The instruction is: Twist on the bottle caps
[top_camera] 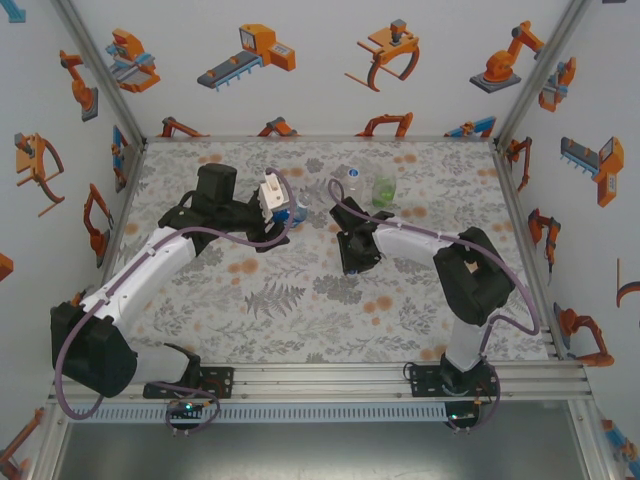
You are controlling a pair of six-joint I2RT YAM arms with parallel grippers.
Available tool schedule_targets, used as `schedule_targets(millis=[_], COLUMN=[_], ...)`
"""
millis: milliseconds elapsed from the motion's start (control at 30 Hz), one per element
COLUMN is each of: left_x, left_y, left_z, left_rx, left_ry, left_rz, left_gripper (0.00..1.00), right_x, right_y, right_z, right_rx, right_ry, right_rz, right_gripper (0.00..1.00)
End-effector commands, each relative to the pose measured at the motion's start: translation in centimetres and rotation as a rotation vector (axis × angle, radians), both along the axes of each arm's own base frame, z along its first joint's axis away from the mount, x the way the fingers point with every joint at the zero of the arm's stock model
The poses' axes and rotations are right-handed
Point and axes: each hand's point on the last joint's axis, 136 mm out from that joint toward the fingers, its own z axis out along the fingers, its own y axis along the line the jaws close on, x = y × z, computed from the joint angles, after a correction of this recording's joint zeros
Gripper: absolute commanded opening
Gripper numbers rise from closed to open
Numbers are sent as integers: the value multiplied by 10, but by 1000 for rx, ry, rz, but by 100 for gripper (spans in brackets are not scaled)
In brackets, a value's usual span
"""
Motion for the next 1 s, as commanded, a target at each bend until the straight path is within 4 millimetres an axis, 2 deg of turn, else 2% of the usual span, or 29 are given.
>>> schedule_targets(millis=[0, 67, 167, 333, 433, 567, 733, 833, 967], left_x=[-4, -5, -7, -13, -17, -26, -39, -42, -49], left_y=[-3, -3, -3, -4, -5, -8, -15, -15, -15], left_z=[4, 4, 2, 1, 1, -1, -15, -19, -20], left_rx=[-17, -18, -11, -7, -6, 5, 86, 105, 114], left_ry=[7, 2, -7, -29, -38, -63, -104, -104, -123], left_rz=[-28, -33, -45, -74, -95, -136, -182, -199, -235], left_gripper=[0, 0, 0, 0, 0, 0, 0, 0, 0], right_x=[4, 5, 6, 6, -2, -15, -58, -82, -104], right_y=[3, 5, 13, 25, 33, 38, 52, 56, 58], right_z=[20, 34, 67, 142, 183, 227, 278, 298, 310], right_rx=[2, 30, 102, 222, 284, 348, 466, 503, 521], right_ry=[-41, -68, -133, -307, -421, -571, -752, -828, -896], right_rz=[19, 25, 62, 204, 337, 480, 797, 956, 1115], right_gripper=[25, 22, 19, 17, 14, 10, 10, 9, 10])
